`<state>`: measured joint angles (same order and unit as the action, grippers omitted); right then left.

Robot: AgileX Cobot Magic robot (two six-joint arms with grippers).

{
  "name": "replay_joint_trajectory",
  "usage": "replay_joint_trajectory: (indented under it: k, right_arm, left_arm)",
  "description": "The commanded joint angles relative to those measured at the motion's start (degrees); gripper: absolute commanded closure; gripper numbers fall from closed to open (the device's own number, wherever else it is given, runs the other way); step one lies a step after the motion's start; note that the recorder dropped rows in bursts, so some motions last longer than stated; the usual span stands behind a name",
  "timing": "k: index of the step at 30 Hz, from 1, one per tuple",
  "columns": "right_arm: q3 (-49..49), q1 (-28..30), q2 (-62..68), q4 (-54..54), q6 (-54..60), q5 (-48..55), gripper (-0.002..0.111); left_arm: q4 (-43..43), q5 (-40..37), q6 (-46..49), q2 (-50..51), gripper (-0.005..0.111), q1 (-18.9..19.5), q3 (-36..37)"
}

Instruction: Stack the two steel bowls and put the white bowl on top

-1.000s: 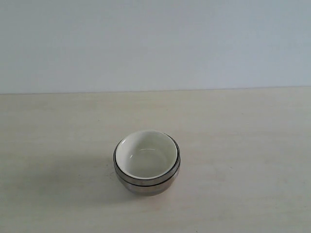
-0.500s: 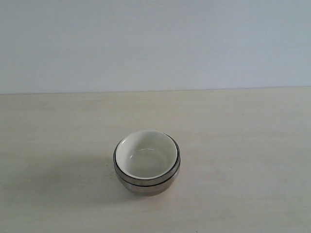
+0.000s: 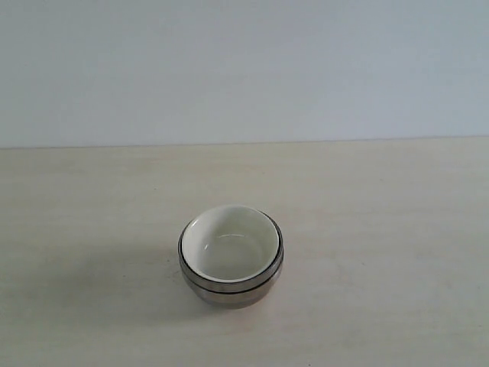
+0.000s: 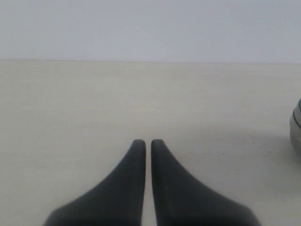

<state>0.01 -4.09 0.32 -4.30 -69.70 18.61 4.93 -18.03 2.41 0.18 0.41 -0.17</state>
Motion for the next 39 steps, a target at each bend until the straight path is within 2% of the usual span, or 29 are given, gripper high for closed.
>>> replay_joint_trajectory:
  k: [1, 7, 13, 23, 29, 39]
  right_arm:
    - [-0.01, 0.09, -0.32, -0.39, 1.96, -0.06, 0.108]
    - [-0.01, 0.09, -0.32, -0.06, 23.55, 0.85, 0.108]
    - [-0.01, 0.09, -0.32, -0.06, 60.48, 0.53, 0.108]
    - [-0.01, 0.09, -0.32, -0.06, 61.73, 0.06, 0.108]
    - [-0.01, 0.09, -0.32, -0.06, 75.49, 0.52, 0.108]
    - [-0.01, 0.09, -0.32, -0.06, 72.11, 0.52, 0.108]
  left_arm:
    - [0.0, 0.43, -0.27, -0.18, 0.103, -0.29, 0.17]
    - [0.0, 0.43, -0.27, -0.18, 0.103, -0.29, 0.17]
    - [0.0, 0.43, -0.27, -0.18, 0.103, -0.29, 0.17]
    - [0.0, 0.43, -0.27, -0.18, 0.103, -0.29, 0.17]
    - [0.0, 0.43, -0.27, -0.18, 0.103, -0.29, 0.17]
    - [0.0, 0.43, -0.27, -0.18, 0.103, -0.29, 0.17]
